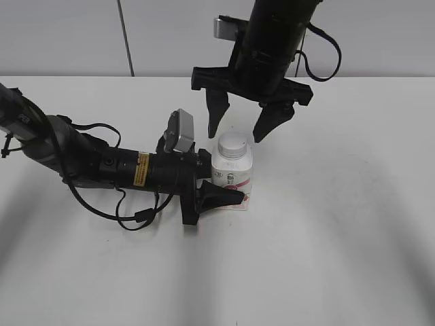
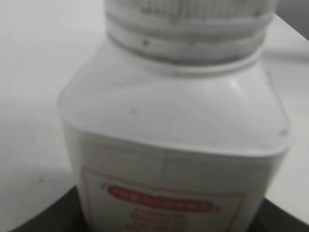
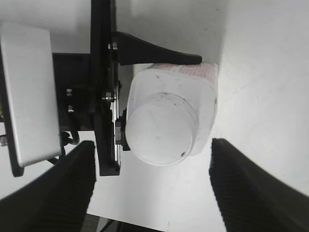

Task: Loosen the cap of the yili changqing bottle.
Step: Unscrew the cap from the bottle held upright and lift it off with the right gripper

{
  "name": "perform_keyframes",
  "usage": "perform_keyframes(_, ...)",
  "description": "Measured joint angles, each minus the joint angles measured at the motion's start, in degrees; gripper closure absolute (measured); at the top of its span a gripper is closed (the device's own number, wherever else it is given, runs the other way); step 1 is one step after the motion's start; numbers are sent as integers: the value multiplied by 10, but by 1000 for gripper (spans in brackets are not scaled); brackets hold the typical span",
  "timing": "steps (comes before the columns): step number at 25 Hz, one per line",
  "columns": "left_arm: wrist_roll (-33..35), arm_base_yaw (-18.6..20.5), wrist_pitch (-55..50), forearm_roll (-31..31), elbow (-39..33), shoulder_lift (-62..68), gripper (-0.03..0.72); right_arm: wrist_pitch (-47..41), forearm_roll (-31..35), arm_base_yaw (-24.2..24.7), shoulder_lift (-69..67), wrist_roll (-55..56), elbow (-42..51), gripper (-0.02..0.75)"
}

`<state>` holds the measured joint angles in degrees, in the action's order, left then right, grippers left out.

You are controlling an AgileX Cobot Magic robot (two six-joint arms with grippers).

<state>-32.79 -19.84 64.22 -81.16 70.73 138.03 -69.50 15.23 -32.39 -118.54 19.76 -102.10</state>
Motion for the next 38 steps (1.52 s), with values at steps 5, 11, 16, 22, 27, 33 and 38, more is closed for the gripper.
perform_keyframes(5,-1,0,0,0,0,0,300,2,-13,0,0,40,0,164)
perform_keyframes(11,-2,0,0,0,0,0,300,12,-14,0,-1,51,0,163)
perform_keyframes(16,-2,0,0,0,0,0,300,17,-8,0,-12,52,0,163)
perform_keyframes(22,-2,0,0,0,0,0,300,18,-4,0,-18,53,0,163)
perform_keyframes(27,-2,0,0,1,0,0,300,18,-1,0,-30,53,0,177)
perform_keyframes(33,-2,0,0,1,0,0,300,16,1,0,-38,53,0,223)
perform_keyframes(38,-2,0,0,1,0,0,300,9,0,0,-38,53,0,295)
